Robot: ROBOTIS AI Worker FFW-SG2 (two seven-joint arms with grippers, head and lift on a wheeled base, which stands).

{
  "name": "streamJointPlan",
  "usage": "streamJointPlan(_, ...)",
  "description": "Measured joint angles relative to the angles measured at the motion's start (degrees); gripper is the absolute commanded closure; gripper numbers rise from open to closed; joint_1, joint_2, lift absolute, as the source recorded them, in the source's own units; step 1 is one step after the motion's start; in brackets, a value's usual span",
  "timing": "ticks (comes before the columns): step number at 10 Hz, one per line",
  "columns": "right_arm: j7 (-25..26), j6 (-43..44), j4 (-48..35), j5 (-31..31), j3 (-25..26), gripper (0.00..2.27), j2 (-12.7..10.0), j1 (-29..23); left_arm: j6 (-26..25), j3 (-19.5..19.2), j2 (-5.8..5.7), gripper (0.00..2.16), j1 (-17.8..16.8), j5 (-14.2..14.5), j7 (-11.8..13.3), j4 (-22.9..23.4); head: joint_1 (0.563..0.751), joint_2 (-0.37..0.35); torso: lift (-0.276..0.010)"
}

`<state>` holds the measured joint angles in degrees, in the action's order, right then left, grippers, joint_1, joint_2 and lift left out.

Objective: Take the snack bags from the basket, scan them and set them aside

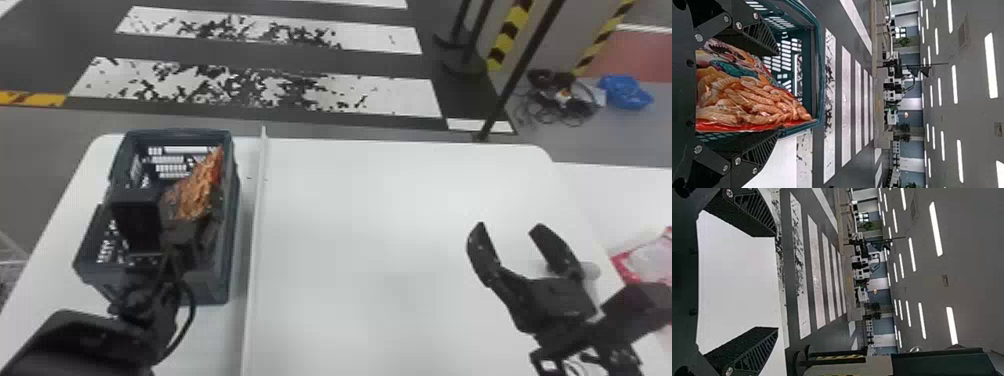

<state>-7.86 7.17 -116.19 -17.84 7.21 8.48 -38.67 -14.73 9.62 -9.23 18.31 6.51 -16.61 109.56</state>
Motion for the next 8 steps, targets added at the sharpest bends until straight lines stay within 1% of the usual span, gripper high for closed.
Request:
streamJointPlan(2, -0.29, -0.03, 0.0, -0.06, 0.0, 0.08, 0.04, -0.15, 0.17, -0.16, -0.14, 0.33, 0.79, -0.09, 0.34, 1.18, 0.695, -0.086, -0.075)
streamJointPlan(4, -0.4, 0.54, -0.14, -0.3, 0.0, 0.08, 0.11, -0.44, 0.18, -0.62, -0.12, 0.33, 1.15, -0.03, 0.43, 1.39, 0.695, -0.082, -0.075)
streamJointPlan(5, -0.41, 0.75, -0.23, -0.34, -0.06, 0.08, 0.13, -0.57, 0.16, -0.87, -0.09, 0.27, 1.36, -0.01, 0.51, 1.43, 0.695, -0.079, -0.075)
streamJointPlan(6, -0.47, 0.77, -0.24, -0.36, -0.09, 0.08, 0.13, -0.68, -0.14, -1.47, -0.09, 0.23, 1.72, 0.21, 1.19, 1.65, 0.695, -0.075, -0.075)
streamJointPlan(7, -0.9, 0.78, -0.23, -0.44, -0.08, 0.08, 0.13, -0.76, -1.8, -2.76, -0.09, 0.12, 2.45, 0.82, 3.83, 3.01, 0.695, -0.071, -0.075)
streamJointPlan(8, -1.48, 0.78, -0.23, -0.64, -0.04, 0.08, 0.13, -0.83, -5.4, -4.85, -0.09, 0.12, 3.91, 1.46, 8.39, 6.03, 0.695, -0.07, -0.075)
